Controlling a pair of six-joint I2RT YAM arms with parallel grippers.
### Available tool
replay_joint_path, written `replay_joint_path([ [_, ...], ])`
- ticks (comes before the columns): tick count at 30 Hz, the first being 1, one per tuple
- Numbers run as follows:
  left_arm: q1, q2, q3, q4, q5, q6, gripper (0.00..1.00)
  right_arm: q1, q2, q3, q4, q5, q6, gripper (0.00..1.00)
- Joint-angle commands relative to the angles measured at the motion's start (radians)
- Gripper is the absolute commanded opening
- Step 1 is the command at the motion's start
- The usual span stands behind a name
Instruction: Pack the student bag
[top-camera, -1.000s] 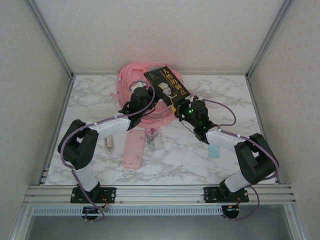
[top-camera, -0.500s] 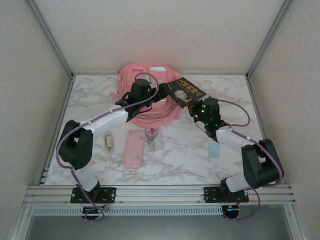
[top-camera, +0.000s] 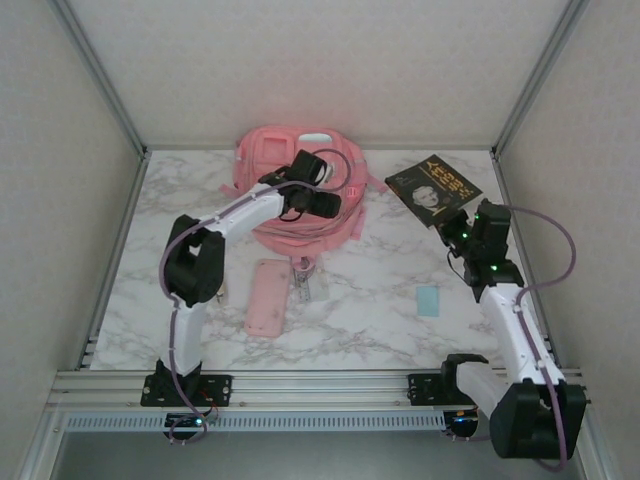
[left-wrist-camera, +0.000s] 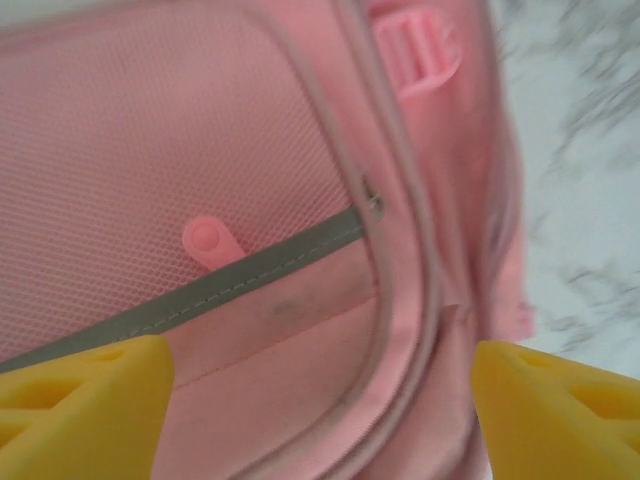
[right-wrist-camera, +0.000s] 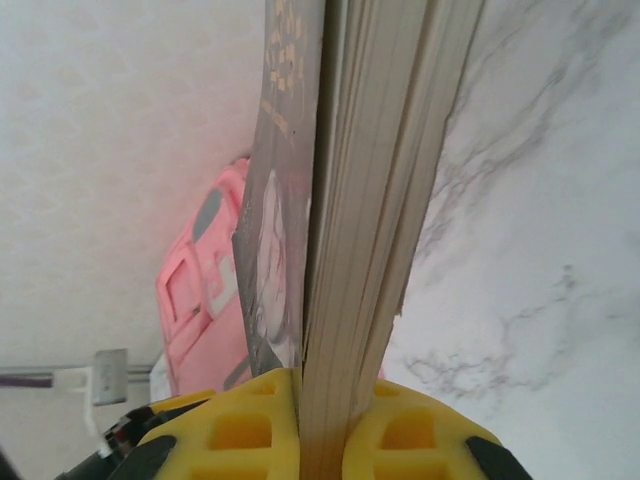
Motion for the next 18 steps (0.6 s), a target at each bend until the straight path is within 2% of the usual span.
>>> replay_joint_path([
  [1,-0.01,0.052,0.092,-0.107,-0.072,0.084,0.78,-0.036,-0.054,-0.002,-0.043,-0.045,-0.099,0.0],
  [4,-0.014,0.111,0.154,-0.131,-0.113,0.098,0.79,-0.059,-0.061,-0.011,-0.042,-0.078,-0.103,0.0],
  [11,-0.021,0.242,0.245,-0.178,-0.284,0.119,0.78,-0.077,-0.046,-0.027,-0.012,-0.128,-0.091,0.0],
  [16,-0.034,0.278,0.238,-0.214,-0.312,0.126,0.78,-0.086,-0.047,-0.023,-0.005,-0.131,-0.091,0.0],
  [17,-0.038,0.285,0.237,-0.219,-0.331,0.126,0.75,-0.086,-0.047,-0.023,-0.001,-0.132,-0.088,0.0],
  [18,-0.038,0.291,0.239,-0.226,-0.339,0.122,0.65,-0.086,-0.047,-0.024,0.004,-0.134,-0.088,0.0],
])
